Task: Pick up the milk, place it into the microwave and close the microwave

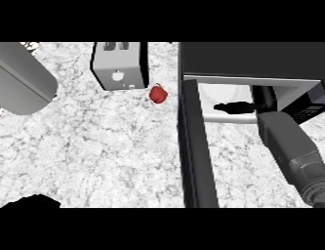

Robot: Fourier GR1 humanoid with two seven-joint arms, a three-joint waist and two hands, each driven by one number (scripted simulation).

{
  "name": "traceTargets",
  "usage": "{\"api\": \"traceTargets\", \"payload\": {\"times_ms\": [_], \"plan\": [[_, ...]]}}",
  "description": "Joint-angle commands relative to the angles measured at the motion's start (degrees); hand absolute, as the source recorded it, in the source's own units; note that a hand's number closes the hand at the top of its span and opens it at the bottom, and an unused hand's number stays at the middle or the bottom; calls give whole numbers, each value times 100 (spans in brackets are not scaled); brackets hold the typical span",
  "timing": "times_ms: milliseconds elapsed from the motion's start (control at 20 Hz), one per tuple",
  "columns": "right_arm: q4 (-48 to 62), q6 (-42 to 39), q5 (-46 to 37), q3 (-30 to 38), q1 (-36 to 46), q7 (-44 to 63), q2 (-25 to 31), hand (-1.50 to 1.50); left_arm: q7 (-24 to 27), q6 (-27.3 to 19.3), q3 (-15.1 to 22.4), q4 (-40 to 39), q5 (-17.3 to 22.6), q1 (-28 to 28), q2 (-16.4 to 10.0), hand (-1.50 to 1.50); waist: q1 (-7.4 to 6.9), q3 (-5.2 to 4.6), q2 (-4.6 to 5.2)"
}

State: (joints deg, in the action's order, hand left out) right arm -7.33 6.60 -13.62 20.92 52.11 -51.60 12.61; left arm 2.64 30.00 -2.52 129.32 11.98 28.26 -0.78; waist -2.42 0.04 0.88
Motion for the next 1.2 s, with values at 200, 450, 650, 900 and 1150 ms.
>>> {"api": "traceTargets", "payload": {"times_ms": [200,450,650,900,1150], "plan": [[-186,-1275,269,42,-895,-476,-182,-150,-442,-410,779,-121,-300,-369,76,150,273,-2,-98],[-585,-1465,261,-135,-1500,-611,-220,-150,-867,-588,1137,-2,-287,-460,77,150,354,-8,-132],[-983,-1527,262,-256,-2169,-885,-269,-150,-778,-850,1732,-173,-812,-565,78,150,425,-11,-154],[-1800,-1884,381,-403,-2855,-586,-73,-150,-644,-975,2203,-569,-1421,-1044,78,150,432,-16,-157],[-2697,-2264,651,-464,-3920,-668,-38,-150,-323,-1414,2426,-1443,-1722,-1704,78,150,505,-23,-153]]}}
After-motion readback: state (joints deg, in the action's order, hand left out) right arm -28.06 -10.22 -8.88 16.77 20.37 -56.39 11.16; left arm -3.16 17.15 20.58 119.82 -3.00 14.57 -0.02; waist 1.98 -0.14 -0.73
